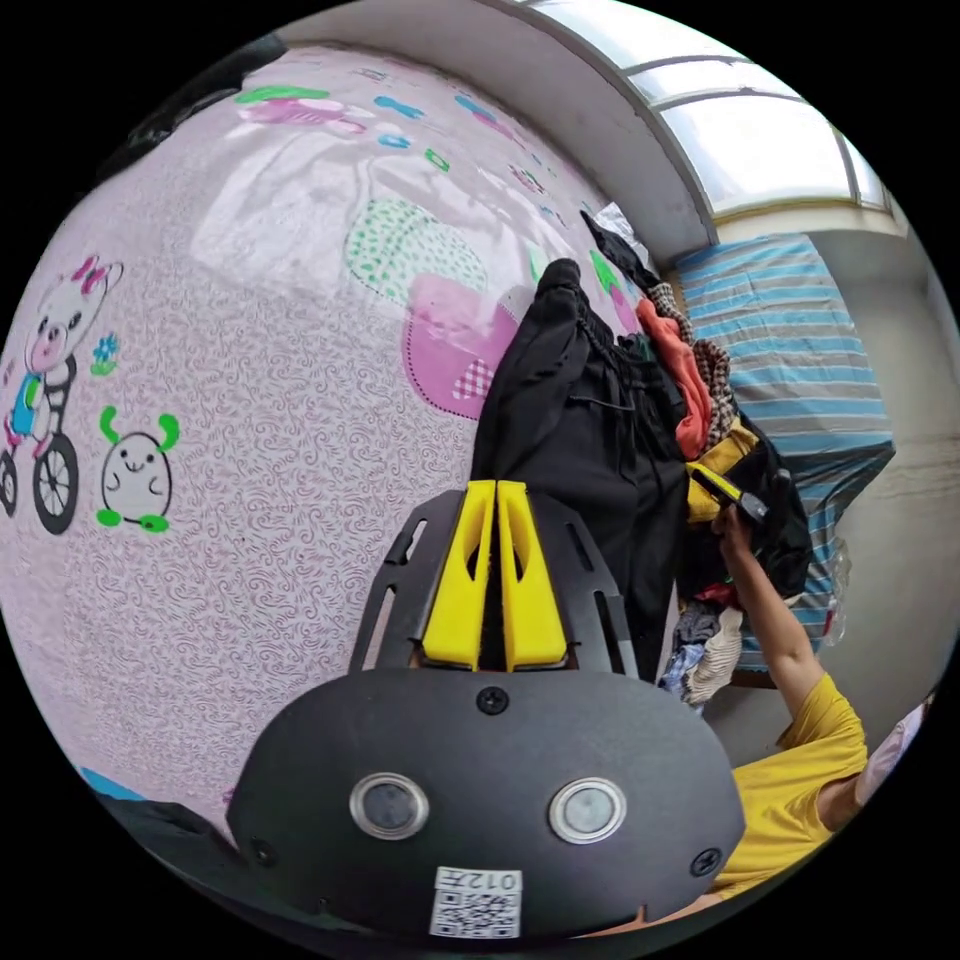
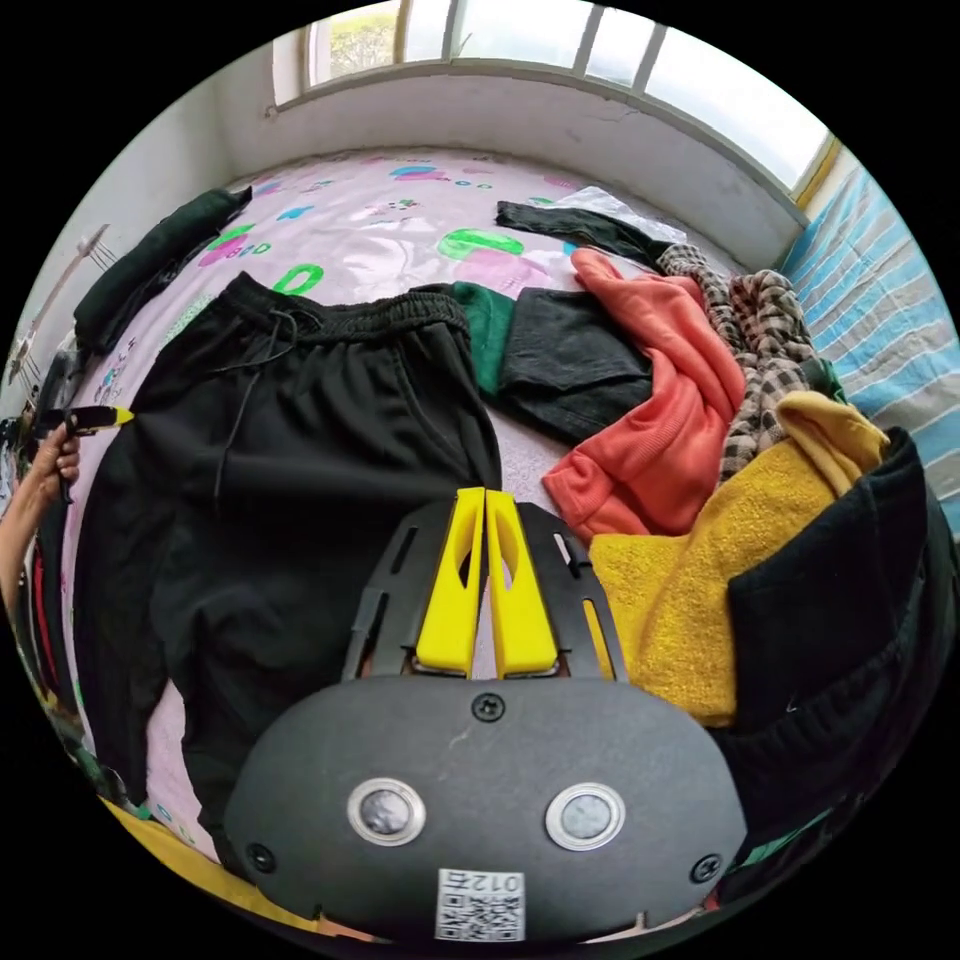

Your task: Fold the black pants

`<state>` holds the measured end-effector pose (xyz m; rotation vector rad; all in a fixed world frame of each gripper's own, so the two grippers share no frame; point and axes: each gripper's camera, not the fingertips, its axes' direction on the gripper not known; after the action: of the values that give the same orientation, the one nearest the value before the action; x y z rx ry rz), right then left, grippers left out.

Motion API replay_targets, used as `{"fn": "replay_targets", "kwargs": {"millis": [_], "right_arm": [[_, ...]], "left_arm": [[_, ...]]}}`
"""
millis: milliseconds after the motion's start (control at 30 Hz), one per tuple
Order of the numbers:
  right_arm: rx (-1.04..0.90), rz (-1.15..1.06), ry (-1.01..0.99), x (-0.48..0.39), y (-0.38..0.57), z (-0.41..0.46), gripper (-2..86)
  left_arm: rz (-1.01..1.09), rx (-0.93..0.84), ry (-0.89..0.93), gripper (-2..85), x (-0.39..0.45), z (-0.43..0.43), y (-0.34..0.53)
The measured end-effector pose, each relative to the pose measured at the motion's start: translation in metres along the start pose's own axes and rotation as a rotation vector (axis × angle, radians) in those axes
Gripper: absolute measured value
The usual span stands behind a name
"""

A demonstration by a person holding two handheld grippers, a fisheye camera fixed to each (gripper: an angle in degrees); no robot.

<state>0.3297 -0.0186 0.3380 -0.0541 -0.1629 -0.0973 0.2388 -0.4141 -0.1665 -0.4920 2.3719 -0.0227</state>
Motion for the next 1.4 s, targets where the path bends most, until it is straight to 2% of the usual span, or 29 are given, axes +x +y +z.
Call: {"fn": "replay_targets", "kwargs": {"millis": [67,133,233,333,400,433,500,567,733,833,900,1033,1133,1167,1233,1400], "right_arm": [[-0.085,-0.028,0.011,-0.009,-0.004,0.015,-0.1],[-0.126,-0.069,0.059,-0.021,-0.006,0.024,-0.1],[-0.108,-0.062,0.080,-0.025,-0.009,0.021,-0.1],[-0.051,0.160,-0.115,0.012,-0.006,0.013,-0.1],[0.100,0.306,-0.273,0.038,0.003,-0.007,-0.1],[0.111,0.290,-0.256,0.038,0.003,-0.010,-0.1],[-0.026,0.333,-0.170,0.044,0.003,0.005,-0.2],[-0.031,0.371,-0.160,0.046,0.003,0.008,-0.2],[-0.030,0.287,-0.135,0.028,-0.006,0.012,-0.2],[-0.052,0.306,-0.190,0.036,-0.010,0.009,-0.1],[-0.053,0.333,-0.261,0.046,-0.007,0.008,-0.1],[-0.027,0.356,-0.304,0.049,-0.002,0.006,-0.1],[-0.016,0.320,-0.283,0.043,-0.002,0.003,-0.1],[-0.023,0.309,-0.275,0.040,-0.004,0.002,-0.1],[-0.052,0.272,-0.255,0.035,-0.010,0.001,-0.1],[-0.137,0.094,-0.095,0.004,-0.032,0.002,0.0]], "left_arm": [[0.061,-0.001,-0.072,-0.2,0.011,-0.005,-0.007],[0.090,0.020,-0.064,-0.1,0.016,-0.014,-0.012],[0.252,0.012,0.178,-0.1,0.022,-0.024,-0.015],[0.159,-0.045,0.045,0.2,0.003,-0.020,-0.018],[0.113,-0.035,-0.018,0.3,-0.003,-0.017,-0.017],[0.103,-0.012,-0.034,0.4,-0.005,-0.016,-0.018],[0.063,0.047,-0.024,0.5,-0.009,-0.016,-0.019],[-0.036,0.080,0.008,0.8,-0.021,-0.009,-0.023],[0.018,0.050,0.053,2.7,-0.011,0.016,-0.042],[0.024,0.106,0.135,4.8,-0.014,0.021,-0.052],[0.053,0.076,0.204,4.4,-0.017,0.029,-0.061],[0.261,0.069,0.112,1.8,-0.009,0.039,-0.069],[0.190,0.086,0.277,0.8,-0.033,0.037,-0.074],[0.170,0.149,0.289,0.6,-0.040,0.029,-0.072],[0.117,0.157,0.344,0.4,-0.051,0.027,-0.073],[0.037,0.244,0.197,0.3,-0.045,0.018,-0.066]]}}
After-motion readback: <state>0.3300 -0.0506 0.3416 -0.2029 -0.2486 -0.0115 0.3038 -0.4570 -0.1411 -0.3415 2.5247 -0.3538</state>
